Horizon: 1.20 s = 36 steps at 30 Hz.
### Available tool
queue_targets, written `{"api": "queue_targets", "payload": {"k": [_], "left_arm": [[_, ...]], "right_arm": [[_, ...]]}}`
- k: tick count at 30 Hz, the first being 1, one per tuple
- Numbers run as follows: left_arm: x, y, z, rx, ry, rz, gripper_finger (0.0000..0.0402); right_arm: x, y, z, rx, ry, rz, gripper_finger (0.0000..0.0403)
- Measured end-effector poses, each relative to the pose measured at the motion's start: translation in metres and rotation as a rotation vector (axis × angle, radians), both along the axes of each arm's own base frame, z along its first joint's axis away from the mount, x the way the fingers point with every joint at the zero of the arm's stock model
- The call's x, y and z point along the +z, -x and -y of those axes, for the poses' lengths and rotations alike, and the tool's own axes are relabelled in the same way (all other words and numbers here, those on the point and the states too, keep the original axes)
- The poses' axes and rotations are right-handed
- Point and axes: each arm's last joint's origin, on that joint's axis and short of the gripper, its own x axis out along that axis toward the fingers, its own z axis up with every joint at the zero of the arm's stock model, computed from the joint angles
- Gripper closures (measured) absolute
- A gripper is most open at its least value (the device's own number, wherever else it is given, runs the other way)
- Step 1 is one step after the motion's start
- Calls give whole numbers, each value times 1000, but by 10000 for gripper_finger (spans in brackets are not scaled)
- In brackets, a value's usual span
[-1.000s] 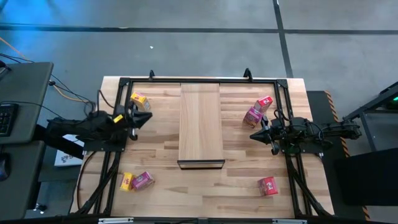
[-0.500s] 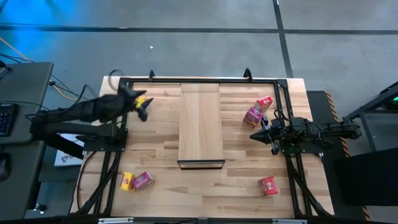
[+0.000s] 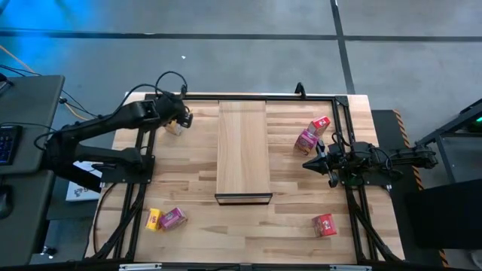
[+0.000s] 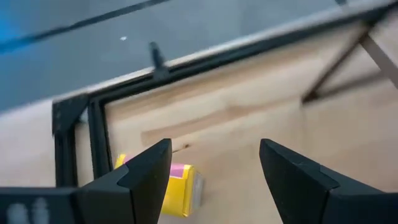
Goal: Stack cereal on shelf
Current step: Put the top yellow cereal box on the shelf
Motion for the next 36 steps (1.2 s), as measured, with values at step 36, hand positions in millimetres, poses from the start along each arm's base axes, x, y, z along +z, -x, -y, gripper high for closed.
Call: {"api": "queue_targets", "payload": {"k": [36], "left_arm": [[-47, 23, 32, 372, -340, 338, 138]], "right_arm": [[0, 0, 0, 0, 0, 0, 402]]}}
